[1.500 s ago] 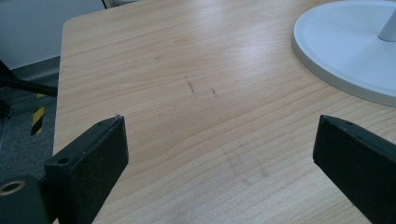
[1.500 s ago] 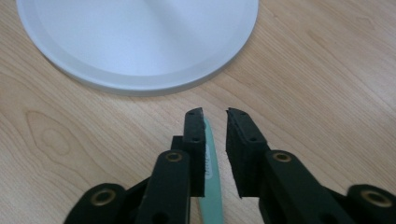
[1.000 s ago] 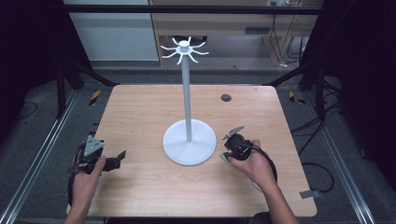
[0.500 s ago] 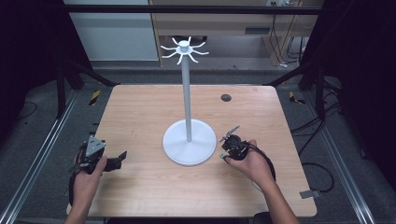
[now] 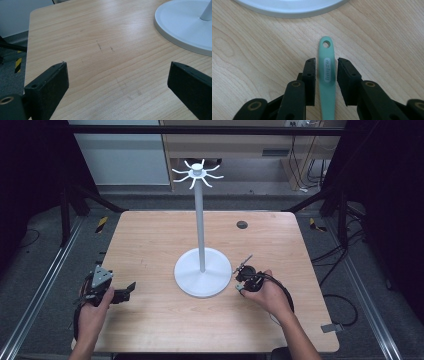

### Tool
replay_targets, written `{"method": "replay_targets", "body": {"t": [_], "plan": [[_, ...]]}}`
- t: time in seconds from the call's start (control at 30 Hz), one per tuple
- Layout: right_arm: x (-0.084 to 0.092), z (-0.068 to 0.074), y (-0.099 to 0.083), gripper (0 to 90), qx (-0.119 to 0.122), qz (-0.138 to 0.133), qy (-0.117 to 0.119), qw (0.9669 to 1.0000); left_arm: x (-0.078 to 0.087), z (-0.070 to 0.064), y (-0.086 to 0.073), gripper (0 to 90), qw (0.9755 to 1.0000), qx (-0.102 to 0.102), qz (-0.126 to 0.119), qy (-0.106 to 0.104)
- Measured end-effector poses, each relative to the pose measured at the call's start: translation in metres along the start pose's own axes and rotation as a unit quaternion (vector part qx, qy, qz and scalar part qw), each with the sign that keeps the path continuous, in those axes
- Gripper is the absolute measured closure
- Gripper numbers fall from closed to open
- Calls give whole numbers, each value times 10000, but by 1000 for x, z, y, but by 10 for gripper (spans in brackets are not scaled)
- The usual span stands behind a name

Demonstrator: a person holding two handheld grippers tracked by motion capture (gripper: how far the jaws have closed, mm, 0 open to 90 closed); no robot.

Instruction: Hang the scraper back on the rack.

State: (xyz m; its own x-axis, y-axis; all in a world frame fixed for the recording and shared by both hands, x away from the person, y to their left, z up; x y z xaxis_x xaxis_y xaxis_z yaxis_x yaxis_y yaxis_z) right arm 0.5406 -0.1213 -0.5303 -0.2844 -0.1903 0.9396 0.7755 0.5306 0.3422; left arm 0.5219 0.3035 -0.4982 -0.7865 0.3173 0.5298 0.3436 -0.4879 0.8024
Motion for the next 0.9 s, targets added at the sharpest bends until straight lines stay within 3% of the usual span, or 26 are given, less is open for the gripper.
{"method": "replay_targets", "body": {"t": [0.4,0.67,0.77,0.9], "plan": [[-5,0,1,716,-7,109,9,9999,0,-1,0,32,10000,-19,-2,4],[-5,1,2,740,50,197,-121,9997,1,-2,1,33,10000,-23,-6,-18],[-4,1,2,742,101,101,-96,9999,2,-1,1,32,10000,-7,-16,-8],[11,-2,4,743,-116,-268,55,9996,1,-1,0,33,10000,5,-16,-6]]}}
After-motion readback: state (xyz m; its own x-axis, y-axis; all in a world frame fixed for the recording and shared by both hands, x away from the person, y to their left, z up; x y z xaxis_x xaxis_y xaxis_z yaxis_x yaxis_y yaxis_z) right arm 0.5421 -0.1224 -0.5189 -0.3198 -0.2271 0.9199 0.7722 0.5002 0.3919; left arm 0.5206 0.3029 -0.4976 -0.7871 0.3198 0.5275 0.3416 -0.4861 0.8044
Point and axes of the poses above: each handheld gripper's, and its own axes: x roughly backward along the jaws, y roughly out of its top, z roughly to its left, the point moved 7 cm from there along -x, roughly forward along the jaws, and after that the axes turned 12 degrees about -x, right-handed, at the moved point
